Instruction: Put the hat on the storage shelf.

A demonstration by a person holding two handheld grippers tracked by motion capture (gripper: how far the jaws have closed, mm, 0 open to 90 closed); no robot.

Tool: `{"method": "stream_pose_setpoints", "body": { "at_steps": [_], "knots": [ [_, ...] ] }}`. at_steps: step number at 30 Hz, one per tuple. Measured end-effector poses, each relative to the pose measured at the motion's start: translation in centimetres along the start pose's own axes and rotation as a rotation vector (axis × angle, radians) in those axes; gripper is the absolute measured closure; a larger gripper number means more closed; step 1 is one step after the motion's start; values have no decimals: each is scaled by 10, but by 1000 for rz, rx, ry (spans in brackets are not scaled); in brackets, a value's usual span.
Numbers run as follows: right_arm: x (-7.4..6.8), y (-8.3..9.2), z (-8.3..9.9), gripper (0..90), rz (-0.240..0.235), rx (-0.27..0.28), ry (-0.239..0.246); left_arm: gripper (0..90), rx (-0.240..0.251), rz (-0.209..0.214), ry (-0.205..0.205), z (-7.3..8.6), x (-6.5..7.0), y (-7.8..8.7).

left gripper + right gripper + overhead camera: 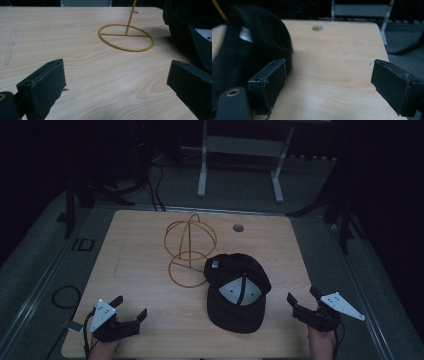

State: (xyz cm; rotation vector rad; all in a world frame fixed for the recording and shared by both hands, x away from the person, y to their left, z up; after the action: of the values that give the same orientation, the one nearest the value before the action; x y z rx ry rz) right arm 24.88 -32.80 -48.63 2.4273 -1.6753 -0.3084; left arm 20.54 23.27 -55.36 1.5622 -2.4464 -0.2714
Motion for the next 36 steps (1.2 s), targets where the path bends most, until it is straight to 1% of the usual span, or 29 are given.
{"method": "stream_pose_setpoints", "body": {
  "at_steps": [1, 4, 6, 8, 9, 10, 11, 12, 13, 14, 15, 16, 17, 18, 19, 20, 21, 22, 23, 24, 26, 28, 29, 31, 32, 33, 34, 35, 36],
  "knots": [
    [-2, 0, -6, 123, -17, 0, 6, 23, 6, 11, -9, -1, 2, 1],
    [-8, 1, -23, 123, -58, 11, 19, 23, 12, 35, -17, -3, 7, 2],
    [-11, -1, -33, 122, -63, 18, 30, 23, 15, 45, -26, -4, 10, 3],
    [-15, -4, -42, 123, -55, 20, 51, 23, 15, 49, -24, -4, 11, 3],
    [-16, -6, -46, 124, -76, 28, 60, 23, 19, 60, -20, -4, 11, 3],
    [-18, -7, -49, 128, -96, 34, 69, 23, 15, 60, -25, -4, 11, 2],
    [-21, -9, -52, 128, -95, 27, 90, 22, 15, 60, -30, -4, 12, 2],
    [-24, -12, -56, 128, -96, 20, 112, 22, 11, 68, -29, -4, 12, 2],
    [-27, -15, -58, 128, -104, 14, 126, 23, 3, 67, -30, -3, 12, 1],
    [-29, -18, -61, 126, -114, 6, 131, 23, 3, 71, -31, -3, 13, 0],
    [-32, -21, -64, 127, -136, -1, 135, 23, -1, 80, -34, -3, 13, 0],
    [-35, -24, -66, 128, -156, -10, 145, 23, -7, 80, -41, -3, 14, 0],
    [-39, -29, -68, 131, -161, -20, 155, 23, -5, 85, -47, -3, 14, 0],
    [-42, -33, -69, 137, -181, -35, 164, 23, -1, 87, -54, -3, 15, 1],
    [-42, -33, -69, 137, -181, -35, 164, 23, -1, 87, -54, -3, 15, 1],
    [-47, -41, -70, 160, -199, -50, 168, 23, 7, 96, -59, -4, 16, 1],
    [-50, -45, -70, 174, -212, -64, 173, 23, 10, 99, -63, -4, 16, 2],
    [-52, -49, -69, 202, -215, -84, 189, 23, 12, 100, -63, -4, 17, 2],
    [-55, -53, -68, 219, -208, -95, 202, 23, 14, 107, -62, -4, 17, 2],
    [-56, -57, -66, 224, -212, -107, 202, 23, 13, 107, -63, -4, 16, 2],
    [-59, -67, -62, 231, -209, -141, 182, 23, 11, 115, -59, -4, 16, 2],
    [-62, -78, -56, 241, -193, -179, 188, 23, 7, 115, -59, -4, 16, 2],
    [-64, -83, -53, 241, -190, -199, 183, 23, 6, 118, -61, -4, 16, 2],
    [-66, -92, -47, 275, -165, -245, 182, 23, -2, 118, -66, -3, 16, 1],
    [-67, -96, -43, 292, -154, -257, 183, 23, -3, 121, -67, -3, 16, 1],
    [-69, -99, -40, 328, -141, -270, 184, 23, -5, 117, -69, -3, 17, 1],
    [-70, -101, -38, 384, -115, -279, 186, 23, -9, 119, -68, -3, 17, 0],
    [-71, -102, -35, 483, -85, -281, 194, 23, -11, 123, -66, -2, 17, 0],
    [-72, -102, -33, 599, -77, -291, 204, 23, -18, 119, -70, -2, 17, 0]
  ]
}}
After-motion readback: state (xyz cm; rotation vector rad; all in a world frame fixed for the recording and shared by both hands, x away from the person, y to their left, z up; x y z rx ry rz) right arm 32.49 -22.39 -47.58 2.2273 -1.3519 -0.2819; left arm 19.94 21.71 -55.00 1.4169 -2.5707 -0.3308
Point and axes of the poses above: each handheld gripper's, and its own axes: y roughly backward along the jaws, z roughly out of its underside, x roughly to its right, the point moved 1 cm from there along -y, roughly forward along the jaws, and after that the axes turned 5 degrees about x, right-handed, at the moved point
